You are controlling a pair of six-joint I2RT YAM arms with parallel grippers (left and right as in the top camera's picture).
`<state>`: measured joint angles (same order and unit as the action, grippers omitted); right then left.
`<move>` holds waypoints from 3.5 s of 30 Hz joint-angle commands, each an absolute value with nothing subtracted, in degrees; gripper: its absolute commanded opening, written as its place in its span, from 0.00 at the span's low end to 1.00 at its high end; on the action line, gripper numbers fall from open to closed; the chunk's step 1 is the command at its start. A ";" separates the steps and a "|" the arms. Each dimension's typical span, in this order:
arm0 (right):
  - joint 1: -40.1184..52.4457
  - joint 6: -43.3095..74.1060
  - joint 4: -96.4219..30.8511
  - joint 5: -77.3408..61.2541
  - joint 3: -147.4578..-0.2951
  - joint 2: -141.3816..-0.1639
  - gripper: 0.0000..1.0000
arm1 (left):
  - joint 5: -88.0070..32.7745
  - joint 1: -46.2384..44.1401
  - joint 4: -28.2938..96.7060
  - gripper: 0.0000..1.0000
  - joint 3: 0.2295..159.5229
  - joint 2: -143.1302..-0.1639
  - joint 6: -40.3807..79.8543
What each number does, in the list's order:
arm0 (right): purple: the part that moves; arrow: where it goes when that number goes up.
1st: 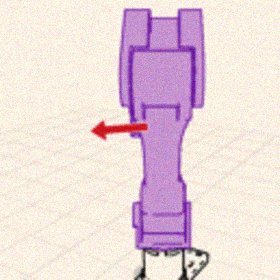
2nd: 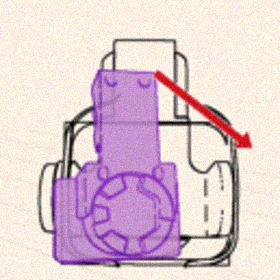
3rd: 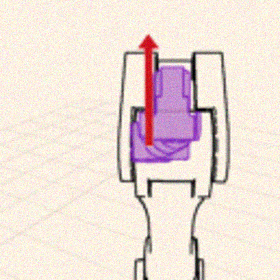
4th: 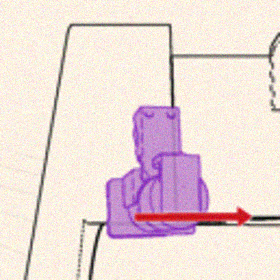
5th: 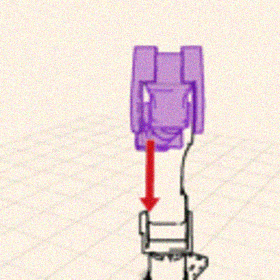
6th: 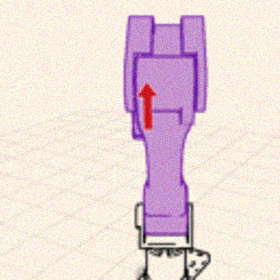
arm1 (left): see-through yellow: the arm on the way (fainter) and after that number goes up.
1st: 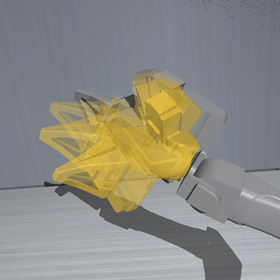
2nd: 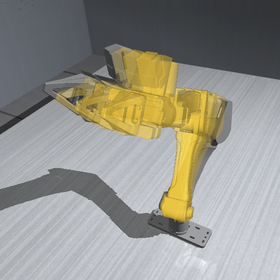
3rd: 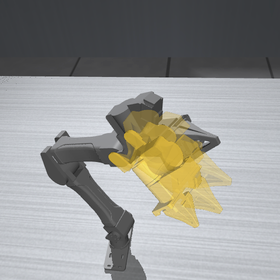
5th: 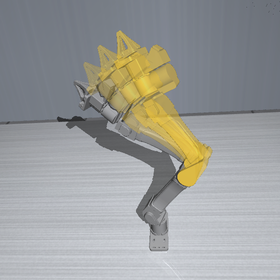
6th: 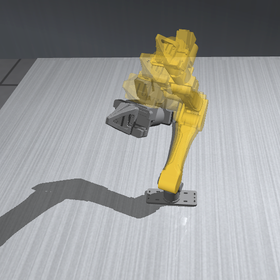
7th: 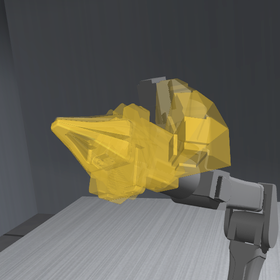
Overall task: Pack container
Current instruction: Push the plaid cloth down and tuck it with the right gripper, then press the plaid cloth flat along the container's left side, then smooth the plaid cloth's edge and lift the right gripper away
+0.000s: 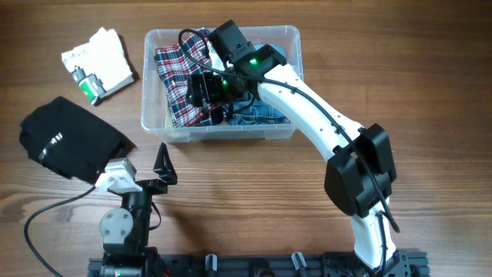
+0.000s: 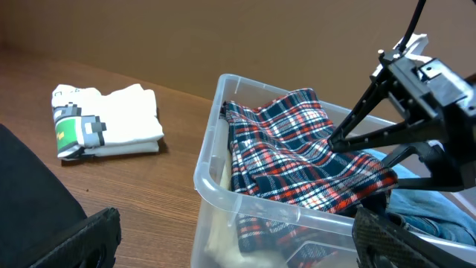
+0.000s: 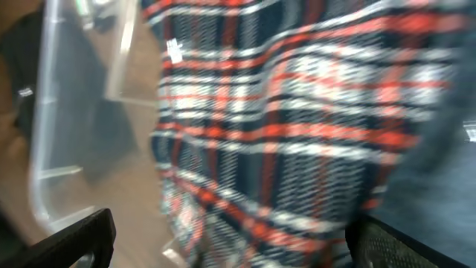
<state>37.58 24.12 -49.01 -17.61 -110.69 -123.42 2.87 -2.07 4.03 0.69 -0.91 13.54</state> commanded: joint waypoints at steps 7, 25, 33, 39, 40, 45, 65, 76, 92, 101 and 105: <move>37.43 14.63 -48.95 1.91 -111.00 -119.52 1.00 | 2.39 -1.69 3.88 1.00 0.34 -0.82 12.19; 39.90 10.55 -44.62 -6.85 -110.69 -115.66 0.04 | 2.39 -1.69 3.88 1.00 0.34 -0.82 12.19; 40.05 10.66 -49.30 -7.18 -110.17 -119.66 0.04 | 2.39 -1.69 3.88 1.00 0.34 -0.82 12.19; 40.77 10.66 -54.65 -7.60 -110.17 -123.35 0.04 | 2.39 -1.69 3.88 1.00 0.34 -0.82 12.19; 40.95 10.66 -55.13 -7.57 -110.17 -123.98 0.04 | 2.39 -1.69 3.88 1.00 0.34 -0.82 12.19; 41.45 10.68 -57.49 -7.55 -110.17 -127.26 0.04 | 2.39 -1.69 3.88 1.00 0.34 -0.82 12.19; 41.45 10.66 -55.92 -7.55 -110.10 -130.65 0.04 | 2.39 -1.69 3.88 1.00 0.34 -0.82 12.19; 41.23 10.46 -55.59 -6.57 -116.71 -122.32 0.05 | 2.39 -1.69 3.88 1.00 0.34 -0.82 12.19; 41.12 9.06 -40.66 4.91 -118.48 -120.14 0.04 | 2.39 -1.69 3.88 1.00 0.34 -0.82 12.19; 38.11 14.26 -35.66 6.37 -118.48 -133.60 0.05 | 2.39 -1.69 3.88 1.00 0.34 -0.82 12.19; 37.50 15.35 -35.77 2.39 -118.48 -139.31 0.07 | 2.39 -1.69 3.88 1.00 0.34 -0.82 12.19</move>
